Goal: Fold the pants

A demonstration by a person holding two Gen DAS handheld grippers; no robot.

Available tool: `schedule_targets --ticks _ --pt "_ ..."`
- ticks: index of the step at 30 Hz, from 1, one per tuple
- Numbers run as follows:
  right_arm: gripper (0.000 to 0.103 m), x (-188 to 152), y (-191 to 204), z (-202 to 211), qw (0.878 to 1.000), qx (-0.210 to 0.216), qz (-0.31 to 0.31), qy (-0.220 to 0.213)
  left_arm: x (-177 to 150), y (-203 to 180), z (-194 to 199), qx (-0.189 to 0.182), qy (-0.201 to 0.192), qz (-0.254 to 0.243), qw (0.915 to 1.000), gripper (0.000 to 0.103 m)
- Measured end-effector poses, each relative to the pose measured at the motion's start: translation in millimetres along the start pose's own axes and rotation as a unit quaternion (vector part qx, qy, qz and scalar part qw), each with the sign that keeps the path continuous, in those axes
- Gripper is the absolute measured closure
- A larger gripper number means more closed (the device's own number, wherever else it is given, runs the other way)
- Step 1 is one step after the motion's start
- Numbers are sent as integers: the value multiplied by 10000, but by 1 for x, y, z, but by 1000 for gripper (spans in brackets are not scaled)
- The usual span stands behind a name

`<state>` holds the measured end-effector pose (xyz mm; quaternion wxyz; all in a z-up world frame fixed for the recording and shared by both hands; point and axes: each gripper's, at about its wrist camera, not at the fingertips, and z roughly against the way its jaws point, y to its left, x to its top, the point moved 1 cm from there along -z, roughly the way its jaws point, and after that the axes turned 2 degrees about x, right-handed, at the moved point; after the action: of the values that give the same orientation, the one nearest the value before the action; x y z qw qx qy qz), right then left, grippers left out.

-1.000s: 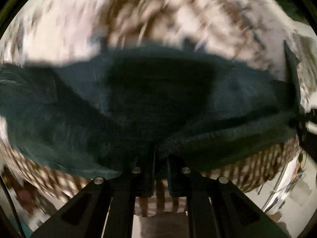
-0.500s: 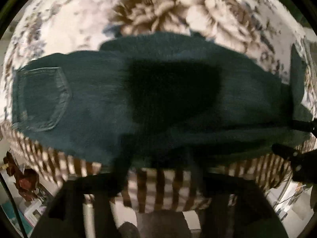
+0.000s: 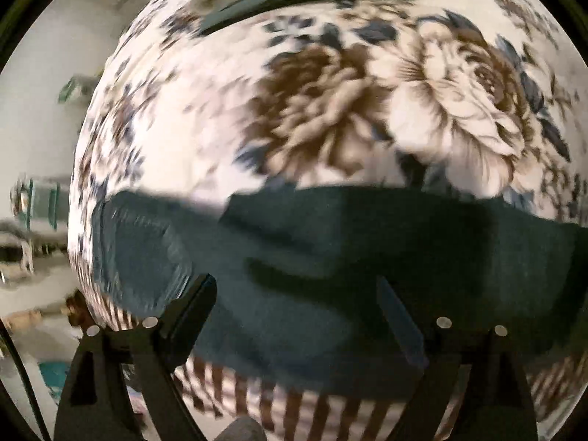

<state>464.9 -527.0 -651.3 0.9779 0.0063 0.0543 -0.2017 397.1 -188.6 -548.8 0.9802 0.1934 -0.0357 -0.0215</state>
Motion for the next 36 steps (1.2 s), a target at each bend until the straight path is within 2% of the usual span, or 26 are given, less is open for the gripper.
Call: schedule_targets --ticks 2,3,4,6,8,9,10,11,13,15,16,17,18,20,22,24,25,26,29,32,34,35,36 --pt "61 1 -7 -8 9994 -318 149 -21 5 -13 -3 -24 36 -113 9999 14" --pt "70 -4 -16 -4 9997 -221 34 -109 7 -18 -3 -70 44 -157 9998 14" --pt "87 -15 -34 7 9993 10 -266 -248 8 -22 0 -129 10 -179 9998 14" --pt "89 -39 -67 29 9957 193 -745 -525 8 -28 6 -246 -59 -215 9994 14" --pt "89 -81 -115 48 9870 304 -1417 -701 3 -34 12 -372 -56 -198 9991 14" --pt "89 -99 -133 49 9823 355 -1709 -676 -1 -38 15 -478 -41 -180 9987 14" --pt "89 -126 -160 42 9736 503 -2177 -472 -3 -44 15 -542 -19 -175 9984 14" --pt "88 -145 -179 31 9643 701 -2541 -239 -6 -49 14 -612 7 -185 9980 14" --pt "86 -181 -212 4 9362 1413 -3214 156 -13 -62 15 -685 63 -255 9973 14" --pt "79 -204 -232 -12 9092 1983 -3656 197 -18 -73 15 -750 124 -335 9965 14" --pt "73 -216 -237 -15 8940 2257 -3871 42 -21 -80 15 -772 141 -387 9962 14" --pt "66 -219 -245 -16 8851 2440 -3961 -121 -23 -84 17 -782 140 -426 9959 14" --pt "63 -217 -255 -15 8805 2523 -4004 -279 -25 -91 19 -795 123 -490 9956 14" --pt "52 -221 -264 -17 8767 2508 -4077 -481 -28 -100 22 -794 88 -590 9951 14" --pt "50 -214 -283 -21 8693 2601 -4153 -643 -30 -108 25 -800 66 -667 9945 14" --pt "51 -200 -284 -27 8705 2498 -4182 -697 -32 -117 29 -787 43 -728 9942 14" --pt "63 -188 -284 -31 8757 2312 -4165 -788 -32 -121 31 -790 27 -757 9940 14" --pt "89 -185 -281 -29 8872 2014 -4071 -814 -33 -122 32 -791 12 -772 9939 14" --pt "93 -176 -254 -11 9081 1564 -3734 -1075 -34 -128 38 -824 -44 -829 9931 14" --pt "96 -189 -252 8 9152 1243 -3639 -1206 -36 -130 43 -891 -109 -849 9923 14" --pt "100 -186 -257 -4 9240 780 -3609 -994 -38 -129 46 -912 -115 -832 9923 14" --pt "101 -189 -264 -13 9216 616 -3742 -827 -39 -128 44 -925 -82 -803 9924 14" --pt "100 -189 -270 -23 9179 661 -3856 -663 -39 -123 41 -945 -56 -784 9924 14"
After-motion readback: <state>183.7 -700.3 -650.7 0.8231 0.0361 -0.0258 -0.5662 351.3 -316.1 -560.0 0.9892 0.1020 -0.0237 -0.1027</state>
